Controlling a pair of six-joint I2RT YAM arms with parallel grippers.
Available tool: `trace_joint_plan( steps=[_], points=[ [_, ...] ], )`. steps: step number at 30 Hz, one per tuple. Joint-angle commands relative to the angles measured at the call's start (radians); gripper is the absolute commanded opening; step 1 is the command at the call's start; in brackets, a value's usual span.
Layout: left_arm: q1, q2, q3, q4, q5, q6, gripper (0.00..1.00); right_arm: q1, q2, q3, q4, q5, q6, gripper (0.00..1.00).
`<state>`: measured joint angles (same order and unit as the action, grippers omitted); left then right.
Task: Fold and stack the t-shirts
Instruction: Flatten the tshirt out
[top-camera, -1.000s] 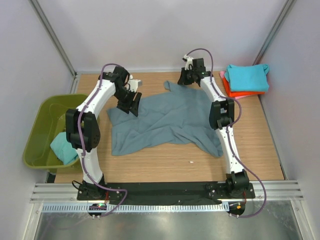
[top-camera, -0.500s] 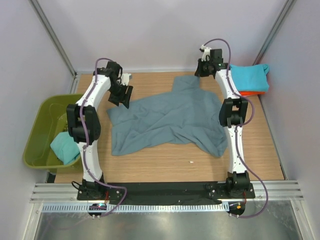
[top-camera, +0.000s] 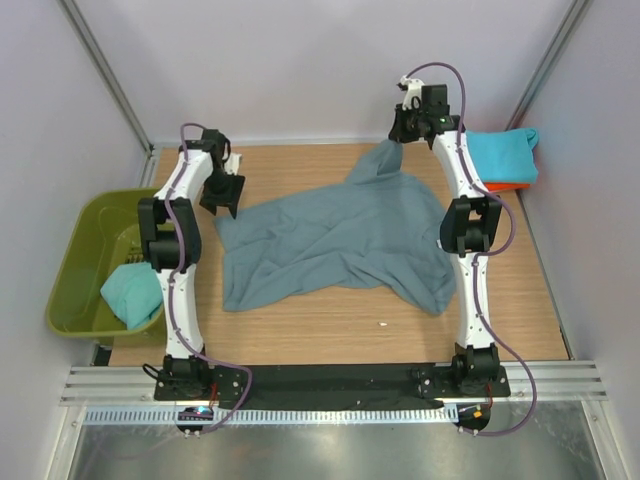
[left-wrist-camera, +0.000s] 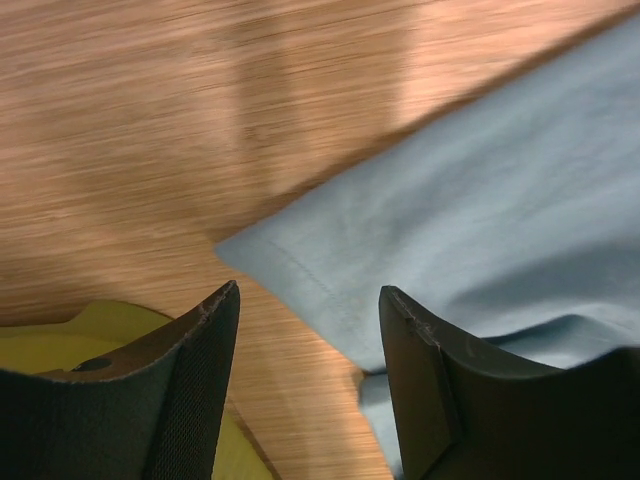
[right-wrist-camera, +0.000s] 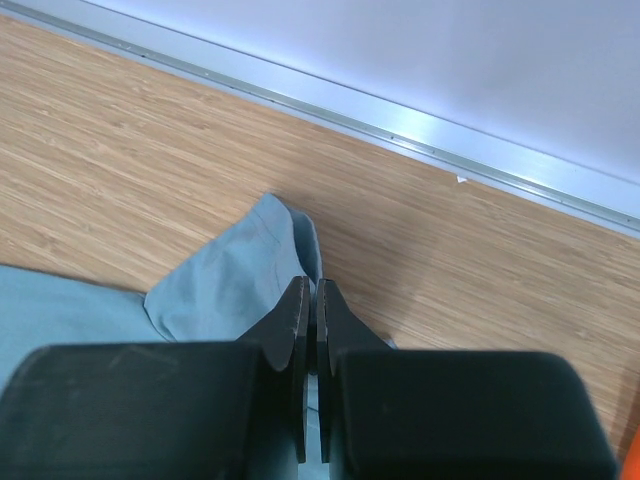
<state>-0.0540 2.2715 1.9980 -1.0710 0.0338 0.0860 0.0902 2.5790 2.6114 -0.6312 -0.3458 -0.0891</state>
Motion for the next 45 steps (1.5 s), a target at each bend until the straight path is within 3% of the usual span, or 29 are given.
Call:
trace_joint_plan(
  steps=[1, 9, 16, 25, 29, 40, 45],
  points=[
    [0.029, 0.006, 0.03, 0.019, -0.056, 0.006, 0.59, -0.004, -0.054, 0.006, -0.001, -0.001, -0.017, 0.01],
    [0.049, 0.054, 0.045, 0.02, -0.077, 0.023, 0.59, -0.009, -0.053, 0.004, -0.001, 0.004, -0.018, 0.01],
    [0.049, 0.094, 0.05, 0.017, -0.054, 0.027, 0.49, -0.01, -0.051, -0.001, -0.002, 0.008, -0.02, 0.01],
    [0.08, 0.12, 0.058, 0.011, -0.037, 0.038, 0.27, -0.01, -0.049, -0.004, -0.004, 0.016, -0.026, 0.01],
    [0.08, 0.106, 0.067, 0.005, -0.012, 0.032, 0.0, -0.014, -0.071, -0.013, -0.015, 0.031, -0.037, 0.01],
    [0.063, -0.092, 0.208, 0.013, 0.04, 0.021, 0.0, -0.121, -0.223, -0.057, -0.035, 0.07, -0.057, 0.01],
    [-0.021, -0.19, 0.289, -0.001, 0.084, 0.047, 0.0, -0.155, -0.336, -0.079, -0.036, 0.042, -0.051, 0.01]
  ],
)
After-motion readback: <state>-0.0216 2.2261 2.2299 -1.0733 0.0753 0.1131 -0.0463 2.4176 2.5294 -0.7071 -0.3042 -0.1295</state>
